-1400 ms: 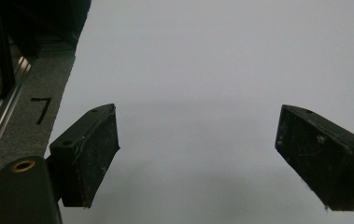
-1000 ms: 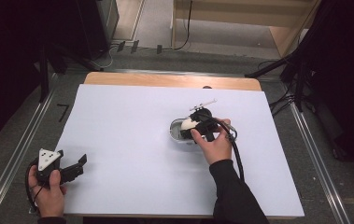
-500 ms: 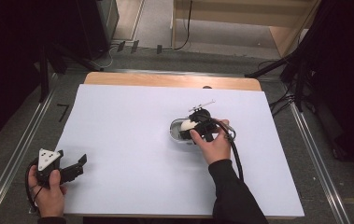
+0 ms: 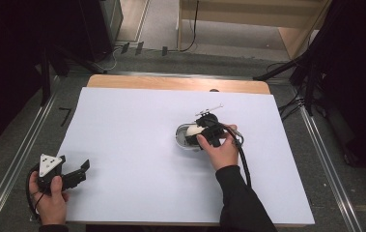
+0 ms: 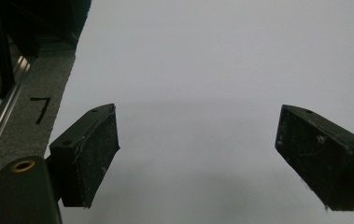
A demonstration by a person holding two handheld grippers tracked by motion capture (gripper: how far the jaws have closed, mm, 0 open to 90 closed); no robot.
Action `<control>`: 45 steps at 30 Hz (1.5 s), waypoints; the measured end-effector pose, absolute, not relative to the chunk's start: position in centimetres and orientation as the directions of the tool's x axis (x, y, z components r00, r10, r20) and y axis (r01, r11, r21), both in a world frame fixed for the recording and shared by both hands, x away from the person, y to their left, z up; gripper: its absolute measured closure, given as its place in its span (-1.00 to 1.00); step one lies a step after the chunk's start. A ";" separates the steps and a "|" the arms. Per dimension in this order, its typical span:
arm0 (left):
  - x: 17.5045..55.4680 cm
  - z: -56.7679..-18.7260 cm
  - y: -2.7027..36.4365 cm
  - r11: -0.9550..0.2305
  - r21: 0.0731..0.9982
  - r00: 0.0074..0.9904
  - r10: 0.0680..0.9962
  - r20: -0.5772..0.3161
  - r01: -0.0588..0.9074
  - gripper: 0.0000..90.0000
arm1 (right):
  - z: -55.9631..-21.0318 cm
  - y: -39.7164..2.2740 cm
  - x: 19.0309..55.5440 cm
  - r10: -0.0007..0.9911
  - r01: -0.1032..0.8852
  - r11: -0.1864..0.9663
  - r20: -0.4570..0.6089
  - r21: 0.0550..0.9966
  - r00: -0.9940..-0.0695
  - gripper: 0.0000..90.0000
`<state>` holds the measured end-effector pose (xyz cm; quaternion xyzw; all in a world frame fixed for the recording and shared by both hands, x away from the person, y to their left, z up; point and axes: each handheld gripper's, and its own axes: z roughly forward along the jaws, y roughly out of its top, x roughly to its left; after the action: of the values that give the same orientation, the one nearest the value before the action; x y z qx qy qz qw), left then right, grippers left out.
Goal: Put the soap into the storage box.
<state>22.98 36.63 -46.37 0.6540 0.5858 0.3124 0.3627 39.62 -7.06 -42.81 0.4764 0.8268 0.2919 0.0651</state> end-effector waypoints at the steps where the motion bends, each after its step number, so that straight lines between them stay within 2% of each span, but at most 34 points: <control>1: 23.0 -46.4 36.6 -0.051 0.840 0.119 0.993 -0.016 0.540 -0.68 | -42.8 -7.1 39.6 0.827 0.755 0.372 0.177 0.541 -0.534 -0.46; 13: 23.0 -46.4 36.6 -0.051 0.840 0.118 0.993 -0.015 0.540 -0.68 | -42.7 -7.3 39.4 0.825 0.750 0.375 0.172 0.545 -0.538 -0.63; 45: 23.0 -46.4 36.6 -0.055 0.839 0.118 0.993 -0.010 0.541 -0.68 | -40.2 -9.6 37.9 0.830 0.716 0.328 0.173 0.616 -0.530 -0.64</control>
<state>23.00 36.55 -46.38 0.6551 0.5854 0.3140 0.3601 37.92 -9.59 -40.18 0.4771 0.8103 0.3290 0.0868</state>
